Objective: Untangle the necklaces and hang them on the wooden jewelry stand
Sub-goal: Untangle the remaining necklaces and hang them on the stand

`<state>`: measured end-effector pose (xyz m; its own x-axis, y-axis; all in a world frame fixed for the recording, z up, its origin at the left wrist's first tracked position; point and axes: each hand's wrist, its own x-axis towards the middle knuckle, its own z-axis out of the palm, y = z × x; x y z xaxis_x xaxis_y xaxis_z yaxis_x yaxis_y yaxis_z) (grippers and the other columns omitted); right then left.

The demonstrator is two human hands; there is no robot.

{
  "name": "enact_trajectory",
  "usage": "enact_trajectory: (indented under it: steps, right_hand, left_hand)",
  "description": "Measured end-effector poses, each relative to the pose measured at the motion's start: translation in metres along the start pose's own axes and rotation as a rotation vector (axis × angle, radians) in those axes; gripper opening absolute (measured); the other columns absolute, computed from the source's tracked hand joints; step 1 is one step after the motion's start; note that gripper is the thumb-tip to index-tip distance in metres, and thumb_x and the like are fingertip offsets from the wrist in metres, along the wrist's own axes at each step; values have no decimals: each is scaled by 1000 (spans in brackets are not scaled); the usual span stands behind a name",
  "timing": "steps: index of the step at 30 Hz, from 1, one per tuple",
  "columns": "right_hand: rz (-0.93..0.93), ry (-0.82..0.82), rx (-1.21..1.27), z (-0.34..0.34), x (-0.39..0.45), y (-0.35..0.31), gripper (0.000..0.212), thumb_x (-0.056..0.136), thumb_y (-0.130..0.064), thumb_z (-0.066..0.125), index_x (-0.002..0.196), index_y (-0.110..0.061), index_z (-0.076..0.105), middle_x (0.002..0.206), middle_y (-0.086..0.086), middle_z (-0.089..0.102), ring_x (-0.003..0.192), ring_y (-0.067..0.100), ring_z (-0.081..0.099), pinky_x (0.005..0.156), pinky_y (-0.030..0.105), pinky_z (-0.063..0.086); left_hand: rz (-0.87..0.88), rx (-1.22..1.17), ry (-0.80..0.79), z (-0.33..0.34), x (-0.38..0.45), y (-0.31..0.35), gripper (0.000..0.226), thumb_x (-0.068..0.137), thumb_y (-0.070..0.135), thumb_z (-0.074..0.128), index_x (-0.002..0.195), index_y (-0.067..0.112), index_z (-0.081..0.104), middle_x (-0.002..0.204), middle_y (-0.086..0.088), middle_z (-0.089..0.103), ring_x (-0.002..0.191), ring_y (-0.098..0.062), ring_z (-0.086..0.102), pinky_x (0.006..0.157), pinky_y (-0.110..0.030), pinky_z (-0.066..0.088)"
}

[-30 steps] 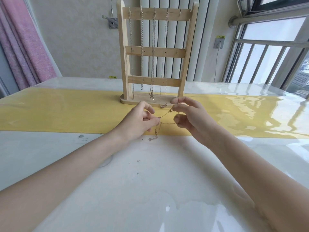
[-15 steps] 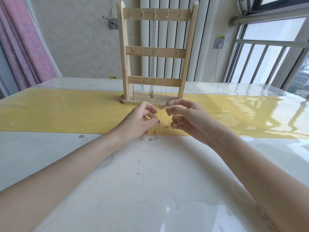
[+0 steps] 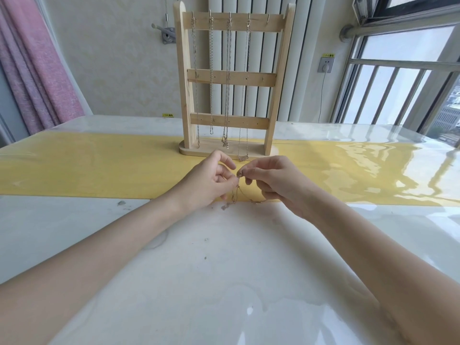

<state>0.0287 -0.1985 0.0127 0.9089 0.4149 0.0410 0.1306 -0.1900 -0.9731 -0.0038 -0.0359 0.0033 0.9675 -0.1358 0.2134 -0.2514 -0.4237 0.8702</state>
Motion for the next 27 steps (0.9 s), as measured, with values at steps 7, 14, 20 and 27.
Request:
enact_trajectory:
  steps: [7, 14, 20, 27]
  right_hand:
    - [2, 44, 56, 3, 0, -3, 25, 98, -6, 43, 75, -11, 53, 67, 4, 52, 39, 7, 24, 39, 16, 19]
    - [114, 40, 173, 1, -1, -2, 18, 96, -6, 35, 82, -16, 42, 76, 9, 67, 42, 10, 23, 37, 17, 19]
    - [104, 13, 240, 1, 0, -2, 18, 97, -5, 38, 83, -16, 42, 82, 12, 70, 41, 10, 19, 35, 16, 20]
    - [101, -35, 381, 1, 0, -1, 20, 96, -2, 38, 82, -16, 43, 80, 10, 67, 39, 8, 21, 33, 16, 18]
  left_hand:
    - [-47, -71, 7, 0, 0, 1, 19, 89, 6, 58, 93, 21, 46, 78, 5, 59, 50, -7, 50, 63, -25, 41]
    - [-109, -186, 51, -3, 2, 0, 15, 90, 3, 54, 93, 17, 48, 75, 4, 54, 52, -8, 48, 55, -19, 45]
    - [-181, -212, 111, -1, 1, -1, 16, 88, 0, 55, 88, 14, 47, 71, -1, 52, 48, -5, 53, 51, -19, 49]
    - [-250, -285, 57, 4, 0, 4, 19, 86, -6, 54, 91, 11, 48, 68, -4, 52, 41, -8, 49, 41, -17, 41]
